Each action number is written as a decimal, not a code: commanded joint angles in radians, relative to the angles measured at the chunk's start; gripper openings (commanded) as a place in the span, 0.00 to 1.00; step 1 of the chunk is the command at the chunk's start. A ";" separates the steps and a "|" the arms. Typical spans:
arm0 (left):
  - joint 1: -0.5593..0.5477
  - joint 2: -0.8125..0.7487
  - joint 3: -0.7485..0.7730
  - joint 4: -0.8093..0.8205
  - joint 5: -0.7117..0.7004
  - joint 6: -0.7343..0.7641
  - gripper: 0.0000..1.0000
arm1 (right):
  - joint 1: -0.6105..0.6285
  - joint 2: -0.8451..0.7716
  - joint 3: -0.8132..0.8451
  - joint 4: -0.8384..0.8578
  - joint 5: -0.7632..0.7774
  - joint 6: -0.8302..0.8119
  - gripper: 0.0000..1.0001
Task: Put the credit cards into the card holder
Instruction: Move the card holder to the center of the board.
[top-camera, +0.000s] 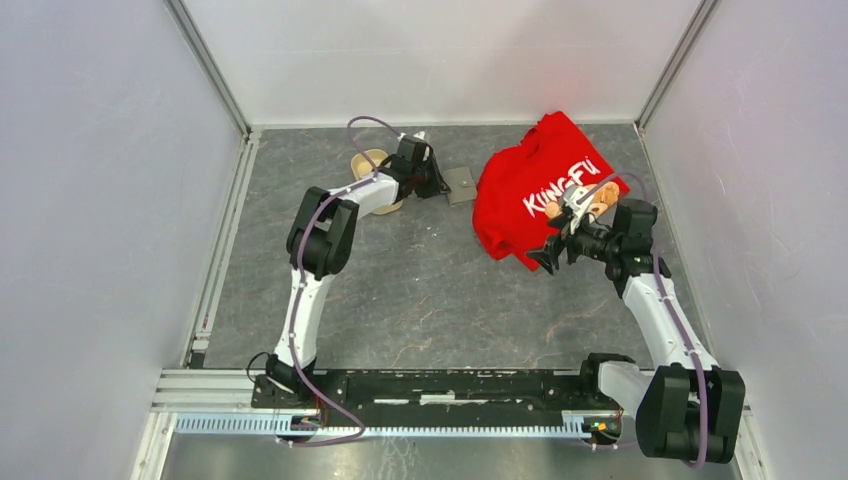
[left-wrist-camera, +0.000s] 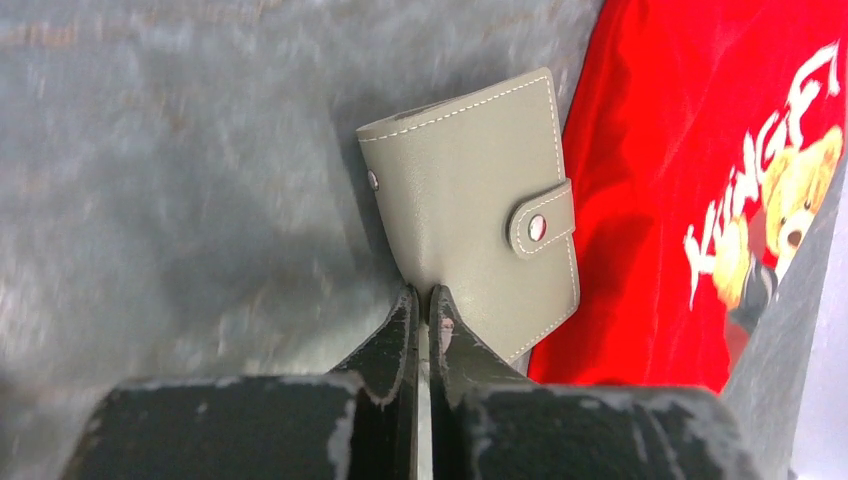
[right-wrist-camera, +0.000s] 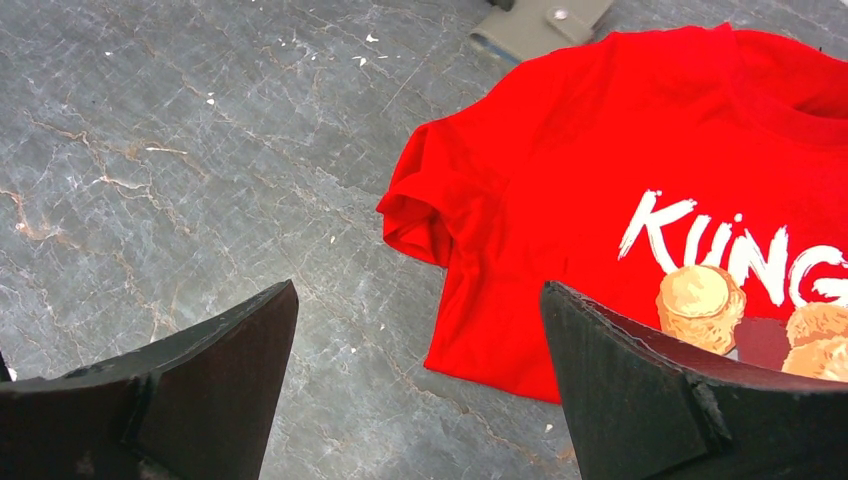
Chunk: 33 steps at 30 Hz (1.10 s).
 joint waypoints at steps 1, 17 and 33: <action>-0.012 -0.150 -0.175 -0.032 -0.007 0.055 0.02 | -0.002 -0.026 0.010 0.014 -0.015 -0.010 0.98; -0.483 -0.889 -1.209 0.377 -0.284 -0.371 0.02 | 0.268 -0.038 -0.040 -0.007 0.034 -0.134 0.97; -0.672 -1.232 -1.463 0.478 -0.535 -0.495 0.74 | 0.629 -0.021 -0.124 -0.124 0.033 -0.430 0.81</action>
